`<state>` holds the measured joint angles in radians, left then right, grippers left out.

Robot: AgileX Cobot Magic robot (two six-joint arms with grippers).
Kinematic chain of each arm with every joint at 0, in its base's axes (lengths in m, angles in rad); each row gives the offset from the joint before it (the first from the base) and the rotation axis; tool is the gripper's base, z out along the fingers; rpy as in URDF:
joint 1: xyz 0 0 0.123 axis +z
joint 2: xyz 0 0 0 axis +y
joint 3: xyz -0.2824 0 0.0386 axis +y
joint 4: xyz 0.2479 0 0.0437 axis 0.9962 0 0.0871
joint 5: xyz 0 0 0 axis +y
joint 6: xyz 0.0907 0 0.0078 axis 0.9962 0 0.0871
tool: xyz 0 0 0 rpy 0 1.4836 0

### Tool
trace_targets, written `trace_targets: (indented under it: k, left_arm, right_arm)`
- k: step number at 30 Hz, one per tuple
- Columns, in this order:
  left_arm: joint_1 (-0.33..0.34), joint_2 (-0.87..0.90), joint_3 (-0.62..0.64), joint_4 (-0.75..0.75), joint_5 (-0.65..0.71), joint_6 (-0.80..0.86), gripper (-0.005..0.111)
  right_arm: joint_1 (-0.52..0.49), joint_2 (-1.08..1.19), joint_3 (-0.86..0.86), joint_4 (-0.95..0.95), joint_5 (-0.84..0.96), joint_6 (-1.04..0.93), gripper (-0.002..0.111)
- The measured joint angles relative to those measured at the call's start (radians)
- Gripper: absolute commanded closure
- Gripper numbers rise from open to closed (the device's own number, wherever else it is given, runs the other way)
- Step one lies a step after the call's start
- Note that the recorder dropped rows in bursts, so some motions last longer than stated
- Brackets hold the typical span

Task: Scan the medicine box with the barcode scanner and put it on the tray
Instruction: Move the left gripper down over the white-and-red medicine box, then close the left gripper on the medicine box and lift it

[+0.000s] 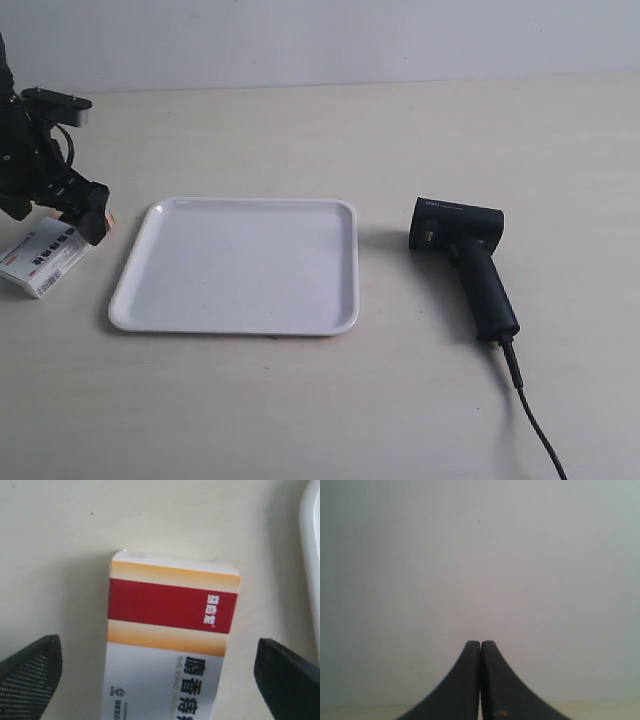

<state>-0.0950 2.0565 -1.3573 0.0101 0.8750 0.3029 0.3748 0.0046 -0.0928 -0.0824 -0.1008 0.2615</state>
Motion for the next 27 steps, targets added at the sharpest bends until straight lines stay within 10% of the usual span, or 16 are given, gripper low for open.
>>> trace_targets:
  k: [27]
  left_arm:
    - [0.001,0.005,0.0,-0.038,0.0,0.059,0.002]
  right_arm:
    - [0.0,0.0,0.0,0.0,0.0,0.0,0.108]
